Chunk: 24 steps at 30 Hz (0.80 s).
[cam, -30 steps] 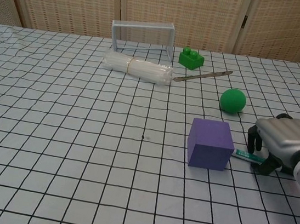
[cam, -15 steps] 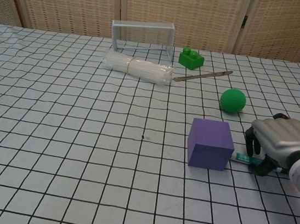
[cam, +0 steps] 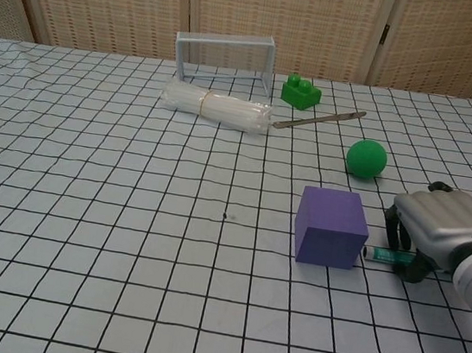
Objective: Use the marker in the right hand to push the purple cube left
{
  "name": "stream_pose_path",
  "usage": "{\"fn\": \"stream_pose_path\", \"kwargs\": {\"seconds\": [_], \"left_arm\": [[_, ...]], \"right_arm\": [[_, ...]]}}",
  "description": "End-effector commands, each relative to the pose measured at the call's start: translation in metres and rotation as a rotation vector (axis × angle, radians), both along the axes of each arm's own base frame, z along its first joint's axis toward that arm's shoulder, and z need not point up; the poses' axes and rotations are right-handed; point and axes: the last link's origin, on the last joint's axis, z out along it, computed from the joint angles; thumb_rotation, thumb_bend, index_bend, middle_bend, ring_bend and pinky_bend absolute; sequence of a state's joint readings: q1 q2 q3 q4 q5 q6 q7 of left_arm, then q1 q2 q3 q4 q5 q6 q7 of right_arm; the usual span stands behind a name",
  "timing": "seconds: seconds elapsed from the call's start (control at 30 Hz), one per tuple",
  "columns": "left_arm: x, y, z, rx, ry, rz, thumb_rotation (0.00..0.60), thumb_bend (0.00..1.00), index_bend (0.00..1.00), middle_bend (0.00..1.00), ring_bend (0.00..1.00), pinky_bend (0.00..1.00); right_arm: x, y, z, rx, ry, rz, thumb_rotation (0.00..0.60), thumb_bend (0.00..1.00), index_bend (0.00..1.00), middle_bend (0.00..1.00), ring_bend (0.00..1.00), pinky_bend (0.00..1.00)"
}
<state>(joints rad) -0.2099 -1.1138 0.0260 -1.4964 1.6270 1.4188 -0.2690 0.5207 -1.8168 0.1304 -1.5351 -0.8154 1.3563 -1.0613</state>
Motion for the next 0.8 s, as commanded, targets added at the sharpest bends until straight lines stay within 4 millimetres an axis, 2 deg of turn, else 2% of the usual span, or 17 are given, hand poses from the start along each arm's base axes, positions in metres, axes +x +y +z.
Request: {"fn": "stream_pose_path", "kwargs": {"seconds": [0.03, 0.13, 0.33, 0.53, 0.8], "left_arm": [[0.000, 0.000, 0.000, 0.001, -0.001, 0.000, 0.600, 0.38, 0.00, 0.00, 0.00, 0.19], [0.000, 0.000, 0.000, 0.001, -0.002, -0.001, 0.600, 0.38, 0.00, 0.00, 0.00, 0.19], [0.000, 0.000, 0.001, 0.003, -0.003, -0.001, 0.600, 0.38, 0.00, 0.00, 0.00, 0.19], [0.000, 0.000, 0.002, 0.006, -0.003, 0.001, 0.600, 0.38, 0.00, 0.00, 0.00, 0.19], [0.000, 0.000, 0.001, 0.010, 0.002, 0.001, 0.600, 0.38, 0.00, 0.00, 0.00, 0.19]], "right_arm": [[0.002, 0.001, 0.000, -0.010, -0.005, 0.014, 0.600, 0.26, 0.70, 0.59, 0.35, 0.11], [0.001, 0.002, 0.000, -0.007, 0.006, 0.020, 0.600, 0.28, 0.77, 0.66, 0.42, 0.15], [-0.002, 0.004, -0.001, 0.002, 0.030, 0.020, 0.600, 0.31, 0.81, 0.69, 0.46, 0.21], [-0.004, 0.003, 0.002, -0.011, 0.025, 0.022, 0.600, 0.37, 0.84, 0.72, 0.48, 0.24], [-0.016, 0.000, 0.003, -0.004, 0.015, 0.008, 0.600, 0.39, 0.86, 0.73, 0.49, 0.24]]}}
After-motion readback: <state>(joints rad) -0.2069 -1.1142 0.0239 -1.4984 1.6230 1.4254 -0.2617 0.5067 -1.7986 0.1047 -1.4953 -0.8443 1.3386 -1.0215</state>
